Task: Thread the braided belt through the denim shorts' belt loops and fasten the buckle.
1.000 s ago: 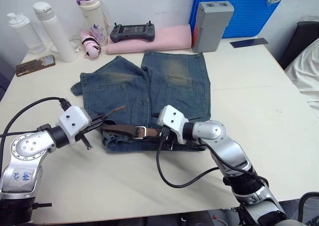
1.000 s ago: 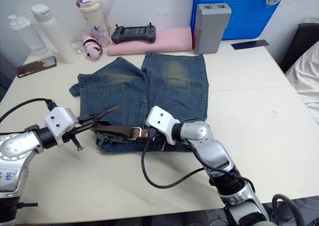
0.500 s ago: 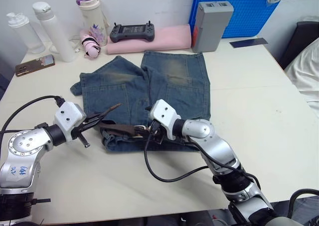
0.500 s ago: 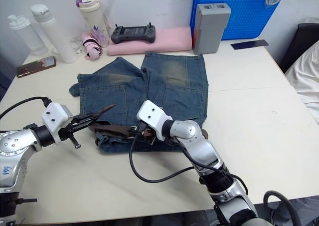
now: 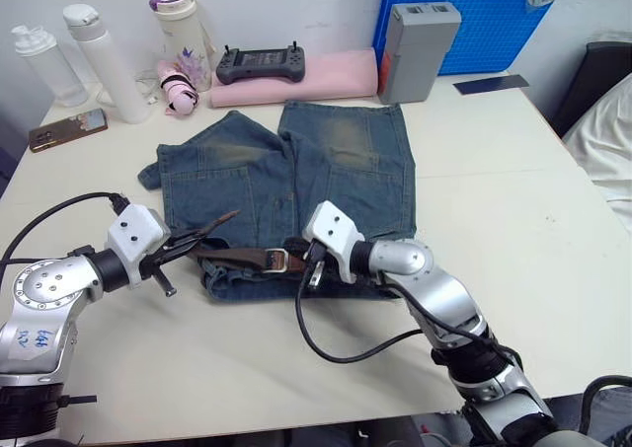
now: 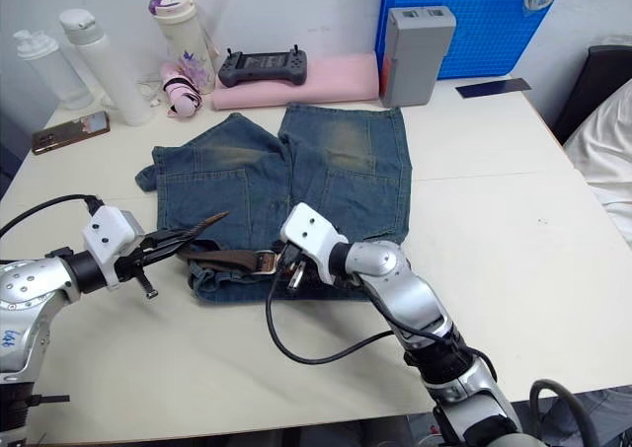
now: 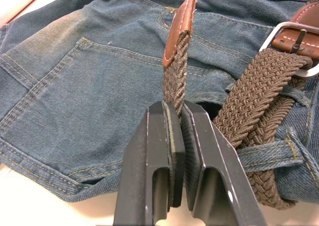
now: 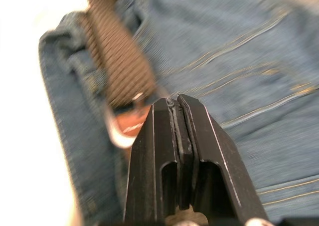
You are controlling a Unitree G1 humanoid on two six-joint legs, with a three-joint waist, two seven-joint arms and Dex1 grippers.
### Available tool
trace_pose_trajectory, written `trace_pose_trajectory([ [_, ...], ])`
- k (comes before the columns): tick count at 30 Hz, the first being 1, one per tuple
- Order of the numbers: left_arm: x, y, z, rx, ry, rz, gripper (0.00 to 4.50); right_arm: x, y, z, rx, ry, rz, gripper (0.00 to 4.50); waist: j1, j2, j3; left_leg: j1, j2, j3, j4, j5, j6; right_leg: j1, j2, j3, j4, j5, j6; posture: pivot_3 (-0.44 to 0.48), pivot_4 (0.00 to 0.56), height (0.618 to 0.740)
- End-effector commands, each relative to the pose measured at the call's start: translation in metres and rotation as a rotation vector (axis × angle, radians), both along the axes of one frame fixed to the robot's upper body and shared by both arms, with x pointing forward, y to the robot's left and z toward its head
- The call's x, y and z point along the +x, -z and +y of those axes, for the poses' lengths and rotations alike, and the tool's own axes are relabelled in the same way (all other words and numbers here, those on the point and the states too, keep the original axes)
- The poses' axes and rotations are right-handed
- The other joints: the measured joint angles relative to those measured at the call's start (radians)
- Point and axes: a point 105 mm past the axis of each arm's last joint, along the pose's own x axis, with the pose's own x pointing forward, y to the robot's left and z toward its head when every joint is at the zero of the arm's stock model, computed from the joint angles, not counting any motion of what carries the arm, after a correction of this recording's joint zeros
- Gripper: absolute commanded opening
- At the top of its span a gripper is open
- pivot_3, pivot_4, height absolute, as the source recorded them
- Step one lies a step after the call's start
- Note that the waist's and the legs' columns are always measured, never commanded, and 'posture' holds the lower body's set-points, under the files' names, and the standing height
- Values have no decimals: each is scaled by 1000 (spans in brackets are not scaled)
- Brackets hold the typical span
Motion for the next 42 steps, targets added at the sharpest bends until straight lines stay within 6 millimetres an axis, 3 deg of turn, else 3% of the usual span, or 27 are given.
trace_pose_trajectory([
  [1, -3, -16, -1, 21, 14, -52, 0, -2, -1, 6, -12, -10, -23, 68, 1, 0, 0, 0, 0, 0, 0, 0, 0, 0, 0, 0, 0, 0, 0, 0, 150, 739],
  [12, -3, -17, -4, 19, 20, -59, 0, 5, 6, 18, -58, -9, -32, 68, 0, 0, 0, 0, 0, 0, 0, 0, 0, 0, 0, 0, 0, 0, 0, 0, 150, 739],
  [24, -4, -17, -6, 14, 17, -63, 0, -3, 10, 36, -122, -79, -25, 68, -1, 0, 0, 0, 0, 0, 0, 0, 0, 0, 0, 0, 1, 0, 0, 0, 150, 739],
  [33, -4, -16, -6, 17, 18, -65, 0, 6, 0, 27, -110, -59, -25, 68, -1, 0, 0, 0, 0, 0, 0, 0, 0, 0, 0, 0, 1, 0, 0, 0, 150, 739],
  [42, -2, -20, -10, 14, 26, -88, 0, 0, 34, 28, -300, -114, 113, 68, -1, 0, 0, 0, 0, 0, 0, 0, 0, 0, 0, 0, 1, 0, 0, 0, 150, 739],
])
